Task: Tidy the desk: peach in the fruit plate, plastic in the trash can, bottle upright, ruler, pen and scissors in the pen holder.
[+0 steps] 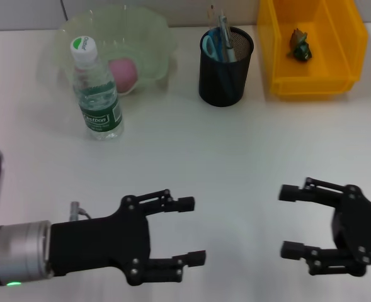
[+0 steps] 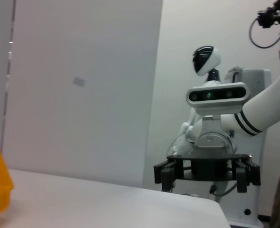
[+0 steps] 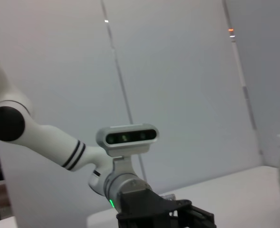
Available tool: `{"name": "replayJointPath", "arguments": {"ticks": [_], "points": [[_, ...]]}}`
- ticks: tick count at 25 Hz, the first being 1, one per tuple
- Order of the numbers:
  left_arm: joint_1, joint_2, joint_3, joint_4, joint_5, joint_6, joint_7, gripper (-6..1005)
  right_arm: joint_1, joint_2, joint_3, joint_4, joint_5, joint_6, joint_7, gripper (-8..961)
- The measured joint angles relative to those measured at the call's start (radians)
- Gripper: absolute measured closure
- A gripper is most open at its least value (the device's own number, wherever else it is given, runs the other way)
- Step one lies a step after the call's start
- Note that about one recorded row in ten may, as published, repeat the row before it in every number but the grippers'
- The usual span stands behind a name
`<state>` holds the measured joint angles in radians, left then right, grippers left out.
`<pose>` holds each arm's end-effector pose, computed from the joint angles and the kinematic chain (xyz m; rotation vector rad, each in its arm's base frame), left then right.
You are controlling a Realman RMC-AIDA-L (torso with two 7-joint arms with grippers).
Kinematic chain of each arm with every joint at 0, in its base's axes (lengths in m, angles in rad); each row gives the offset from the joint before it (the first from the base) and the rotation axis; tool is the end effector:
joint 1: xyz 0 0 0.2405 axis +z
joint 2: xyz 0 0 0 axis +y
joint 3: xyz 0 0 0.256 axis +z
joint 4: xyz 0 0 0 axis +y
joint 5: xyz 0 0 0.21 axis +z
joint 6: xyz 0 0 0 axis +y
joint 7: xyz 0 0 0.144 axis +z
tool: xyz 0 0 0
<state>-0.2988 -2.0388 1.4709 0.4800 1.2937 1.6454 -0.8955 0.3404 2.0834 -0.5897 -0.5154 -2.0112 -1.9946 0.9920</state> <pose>-0.2586 0.2262 -0.0579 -2.8691 -0.2484 -1.0927 0.2823 0.2198 -0.0019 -2.8074 0.3619 1.1594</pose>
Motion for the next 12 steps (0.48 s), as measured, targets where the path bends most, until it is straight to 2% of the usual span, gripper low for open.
{"name": "replayJointPath", "arguments": {"ticks": [4,7,12], "points": [[0.018,0.012,-0.011,0.000,0.000,0.017,0.000,212,0.064,0.003,-0.047,0.038,0.001,0.039,0.001,126],[0.046,0.018,-0.017,0.000,0.000,0.024,0.004,212,0.082,0.002,-0.063,0.054,0.002,0.053,0.001,126],[0.053,0.019,-0.017,0.000,-0.001,0.024,0.008,212,0.096,0.001,-0.074,0.060,0.006,0.070,0.001,126]]}}
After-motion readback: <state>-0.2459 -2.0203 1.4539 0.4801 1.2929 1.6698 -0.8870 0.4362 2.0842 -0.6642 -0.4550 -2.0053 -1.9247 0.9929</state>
